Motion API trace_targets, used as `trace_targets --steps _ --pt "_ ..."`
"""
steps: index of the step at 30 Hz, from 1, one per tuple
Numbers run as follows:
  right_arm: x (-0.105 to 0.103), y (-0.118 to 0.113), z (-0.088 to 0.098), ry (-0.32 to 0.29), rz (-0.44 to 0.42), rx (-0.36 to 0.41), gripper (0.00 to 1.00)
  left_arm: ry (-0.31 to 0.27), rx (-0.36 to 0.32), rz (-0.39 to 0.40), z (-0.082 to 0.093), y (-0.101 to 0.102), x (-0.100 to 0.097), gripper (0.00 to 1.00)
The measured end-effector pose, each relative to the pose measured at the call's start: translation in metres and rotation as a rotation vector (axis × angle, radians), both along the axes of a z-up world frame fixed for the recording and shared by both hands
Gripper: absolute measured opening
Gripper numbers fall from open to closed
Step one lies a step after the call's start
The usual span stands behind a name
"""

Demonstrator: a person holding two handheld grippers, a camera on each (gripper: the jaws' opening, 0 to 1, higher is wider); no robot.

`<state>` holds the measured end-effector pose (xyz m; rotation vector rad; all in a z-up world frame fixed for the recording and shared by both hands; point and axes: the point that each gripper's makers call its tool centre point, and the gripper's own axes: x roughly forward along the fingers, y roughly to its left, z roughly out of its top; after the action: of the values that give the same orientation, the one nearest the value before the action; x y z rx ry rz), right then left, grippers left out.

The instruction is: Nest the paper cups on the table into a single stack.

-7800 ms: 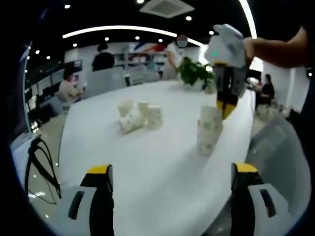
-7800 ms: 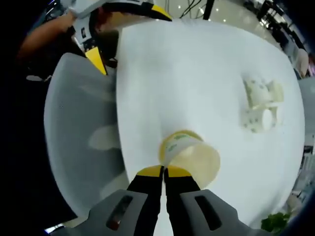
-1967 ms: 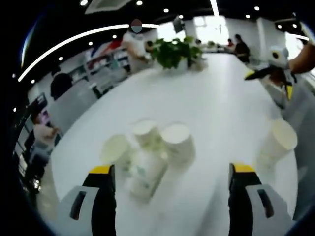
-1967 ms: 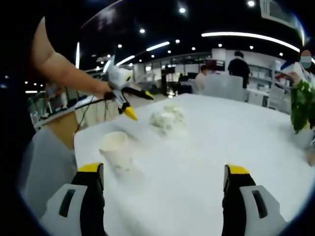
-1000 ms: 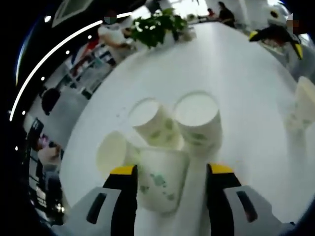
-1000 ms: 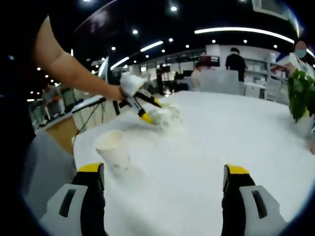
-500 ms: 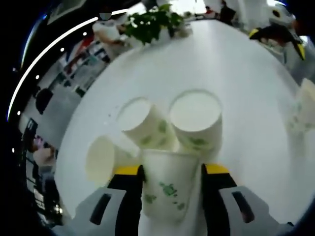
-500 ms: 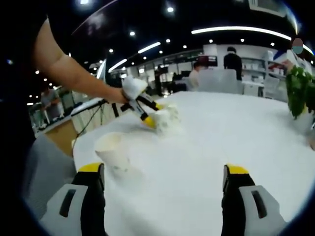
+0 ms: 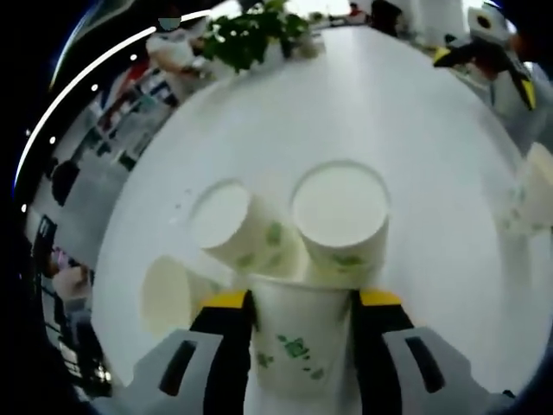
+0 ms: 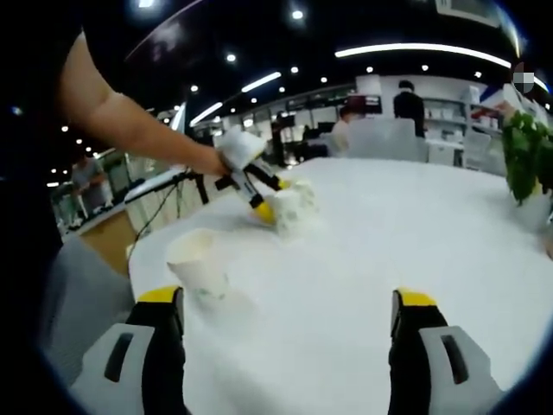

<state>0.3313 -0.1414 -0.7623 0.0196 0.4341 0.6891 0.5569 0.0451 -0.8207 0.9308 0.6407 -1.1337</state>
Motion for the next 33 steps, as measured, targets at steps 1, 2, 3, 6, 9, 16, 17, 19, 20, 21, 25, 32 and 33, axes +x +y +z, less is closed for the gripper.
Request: trace_targets --steps 1,2,3,6,9,16,17,19,20,21,25,32,33 --pt "0.0 0.0 -0.001 0.001 0.0 -0.001 0.98 0.002 0.013 -0.001 -0.002 0.001 0.0 0.46" --pt "-0.001 0.0 -0.001 0.002 0.0 -0.002 0.98 0.003 0.028 -0.008 -0.003 0.001 -0.002 0.46" --pt "-0.001 0.0 0.0 0.003 0.0 -0.003 0.98 0.002 0.029 -0.009 -0.003 0.001 -0.002 0.46" --pt "-0.001 -0.001 0.0 0.001 -0.002 -0.002 0.98 -0.007 0.027 -0.009 -0.002 0.0 -0.001 0.45" --pt "-0.001 -0.002 0.0 0.0 -0.004 -0.002 0.98 0.0 0.014 0.019 -0.002 0.0 0.0 0.44" --pt "-0.002 -0.001 0.002 -0.004 0.001 -0.004 0.98 -0.005 0.016 0.027 0.001 0.006 0.002 0.42" --pt "-0.002 -0.001 0.003 -0.005 0.001 -0.005 0.98 -0.011 0.014 0.03 0.003 0.007 0.002 0.41" --pt "-0.002 -0.001 0.003 -0.005 0.0 -0.005 0.98 -0.018 0.008 0.037 0.007 0.009 0.003 0.41" --pt "-0.002 -0.001 0.004 -0.007 0.0 -0.005 0.98 -0.015 -0.003 0.047 0.009 0.009 0.003 0.41" --pt "-0.001 -0.001 0.004 -0.009 0.001 -0.005 0.98 -0.009 -0.017 0.059 0.01 0.009 0.003 0.41" --pt "-0.001 0.001 0.006 -0.014 0.006 -0.005 0.98 -0.007 -0.038 0.079 0.014 0.012 0.003 0.41" --pt "-0.002 0.005 0.008 -0.019 0.012 -0.007 0.98 -0.001 -0.089 0.123 0.021 0.017 0.0 0.39" --pt "-0.002 0.005 0.008 -0.02 0.012 -0.007 0.98 0.001 -0.097 0.131 0.021 0.018 0.0 0.39"
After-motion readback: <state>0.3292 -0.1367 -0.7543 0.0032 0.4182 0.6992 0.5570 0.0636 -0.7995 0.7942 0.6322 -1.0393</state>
